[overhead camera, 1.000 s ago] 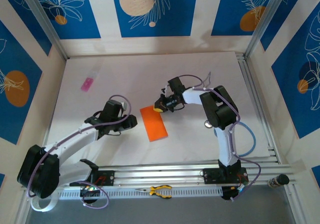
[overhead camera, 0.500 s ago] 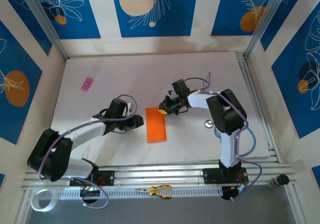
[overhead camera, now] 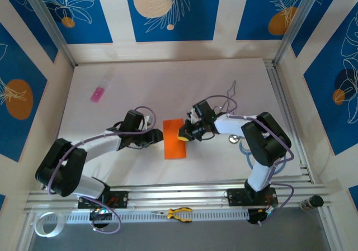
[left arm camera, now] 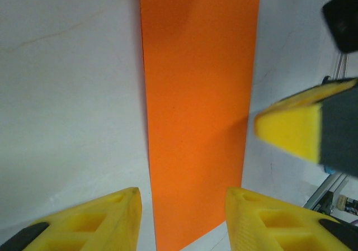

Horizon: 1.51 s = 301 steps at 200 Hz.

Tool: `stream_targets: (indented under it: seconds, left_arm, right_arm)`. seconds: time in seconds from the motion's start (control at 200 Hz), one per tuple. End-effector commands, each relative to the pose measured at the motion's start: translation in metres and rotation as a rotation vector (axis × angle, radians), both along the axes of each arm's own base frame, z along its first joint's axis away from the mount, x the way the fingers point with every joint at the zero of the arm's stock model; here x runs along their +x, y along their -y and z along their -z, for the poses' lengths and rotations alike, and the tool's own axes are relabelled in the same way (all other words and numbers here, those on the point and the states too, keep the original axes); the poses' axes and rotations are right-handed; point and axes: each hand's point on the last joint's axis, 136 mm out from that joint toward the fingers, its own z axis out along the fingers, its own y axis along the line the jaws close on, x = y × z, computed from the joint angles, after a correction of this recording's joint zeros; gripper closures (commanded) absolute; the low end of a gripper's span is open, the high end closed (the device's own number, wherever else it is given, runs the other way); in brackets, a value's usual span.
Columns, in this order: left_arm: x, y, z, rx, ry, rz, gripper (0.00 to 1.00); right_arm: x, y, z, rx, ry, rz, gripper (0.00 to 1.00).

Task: Fold a paper plane with a square sheet of paper (pick it up from the middle)
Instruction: Rotate the paper at the center of the table, then third fold the triangle at the center of the table.

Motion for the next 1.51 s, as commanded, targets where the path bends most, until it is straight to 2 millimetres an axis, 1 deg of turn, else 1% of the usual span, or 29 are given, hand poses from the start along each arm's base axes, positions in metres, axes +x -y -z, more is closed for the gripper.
stream_targets:
  seconds: [0.0, 0.23, 0.41, 0.47, 0.54, 0.705, 0.83, 0.96, 1.025, 1.171, 1.261, 1.351, 1.406, 1.441, 1.501]
  left_arm:
    - [0.004, 0.005, 0.002, -0.040, -0.012, 0.006, 0.56]
    - [0.005, 0.010, 0.009, -0.048, -0.042, 0.023, 0.53]
    - [0.004, 0.012, 0.018, -0.043, -0.075, 0.030, 0.51]
    - [0.002, 0.013, 0.019, -0.044, -0.084, 0.039, 0.51]
    - [0.002, 0.014, 0.021, -0.050, -0.085, 0.044, 0.51]
    - [0.006, 0.021, 0.021, -0.076, -0.095, 0.058, 0.55]
    - [0.010, 0.023, 0.025, -0.081, -0.106, 0.049, 0.58]
    - [0.013, 0.030, 0.027, -0.118, -0.118, 0.054, 0.65]
    - [0.014, 0.032, 0.029, -0.135, -0.123, 0.046, 0.70]
    - [0.016, 0.038, 0.027, -0.187, -0.127, 0.040, 0.78]
    - [0.016, 0.037, 0.027, -0.194, -0.123, 0.033, 0.86]
    - [0.016, 0.036, 0.026, -0.192, -0.120, 0.022, 0.92]
    - [0.015, 0.034, 0.026, -0.185, -0.116, 0.014, 0.94]
    - [0.015, 0.032, 0.025, -0.181, -0.111, 0.005, 0.97]
    - [0.016, 0.030, 0.023, -0.176, -0.102, -0.011, 1.00]
  right_arm:
    - [-0.001, -0.005, -0.003, 0.027, 0.012, -0.008, 0.92]
    - [0.005, 0.010, 0.022, 0.019, -0.036, 0.041, 0.92]
    - [-0.005, 0.023, 0.048, -0.047, -0.077, 0.042, 0.93]
    - [-0.007, 0.027, 0.057, -0.059, -0.125, 0.066, 0.93]
    - [-0.006, 0.024, 0.056, -0.015, -0.123, 0.067, 0.93]
    - [-0.006, 0.025, 0.056, -0.028, -0.128, 0.076, 0.93]
    - [-0.005, 0.025, 0.054, -0.033, -0.126, 0.070, 0.93]
    - [-0.005, 0.028, 0.052, -0.048, -0.119, 0.069, 0.93]
    - [-0.006, 0.029, 0.051, -0.050, -0.118, 0.066, 0.93]
    - [-0.008, 0.032, 0.052, -0.059, -0.116, 0.073, 0.93]
    - [-0.007, 0.031, 0.050, -0.051, -0.112, 0.070, 0.93]
    - [-0.007, 0.031, 0.049, -0.049, -0.108, 0.067, 0.93]
    - [-0.005, 0.030, 0.047, -0.041, -0.100, 0.066, 0.92]
    - [-0.005, 0.029, 0.045, -0.033, -0.096, 0.062, 0.92]
    - [-0.002, 0.025, 0.041, -0.014, -0.060, 0.049, 0.91]
